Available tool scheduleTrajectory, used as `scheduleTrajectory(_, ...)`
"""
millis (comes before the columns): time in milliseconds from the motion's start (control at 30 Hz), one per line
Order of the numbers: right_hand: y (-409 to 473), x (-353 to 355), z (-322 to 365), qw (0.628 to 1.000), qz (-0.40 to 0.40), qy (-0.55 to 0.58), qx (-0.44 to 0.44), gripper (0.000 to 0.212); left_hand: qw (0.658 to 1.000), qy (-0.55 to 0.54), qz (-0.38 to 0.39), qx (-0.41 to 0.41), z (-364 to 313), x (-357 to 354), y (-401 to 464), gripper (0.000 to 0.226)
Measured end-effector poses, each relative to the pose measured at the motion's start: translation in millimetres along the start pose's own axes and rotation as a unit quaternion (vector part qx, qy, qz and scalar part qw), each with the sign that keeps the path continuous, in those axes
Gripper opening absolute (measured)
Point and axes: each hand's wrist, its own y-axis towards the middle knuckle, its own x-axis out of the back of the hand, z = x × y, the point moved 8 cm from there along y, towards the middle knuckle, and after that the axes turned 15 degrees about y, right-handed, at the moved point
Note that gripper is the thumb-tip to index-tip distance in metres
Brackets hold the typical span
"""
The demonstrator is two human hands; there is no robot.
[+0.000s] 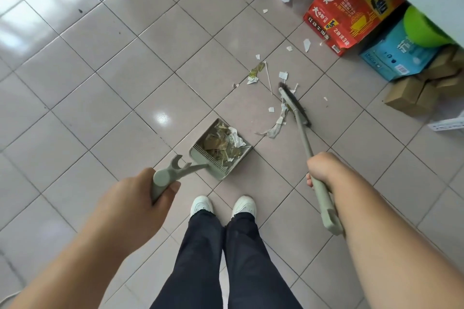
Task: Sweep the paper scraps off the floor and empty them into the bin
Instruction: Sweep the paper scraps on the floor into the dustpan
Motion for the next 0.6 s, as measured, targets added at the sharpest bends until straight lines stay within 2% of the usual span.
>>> scheduleTrajectory(167, -33, -31, -25, 0.999, 0.044, -0.028, -0.013, 0.026, 1.0, 0.004, 0.004, -0.005, 12, -3, 1, 0.039)
scheduleTrajectory(300, -65, -45, -34, 0.995, 0.093, -0.046, 0.0, 0.02, 1.0, 0.009, 0.013, -0.006, 19, -6, -2, 0.039)
scheduleTrajectory(600, -96, -36, -5, 0.996, 0.079, -0.013, 0.042, 0.017, 0.999, 0.03, 0.011, -0.032, 23, -6, -1, 0.04)
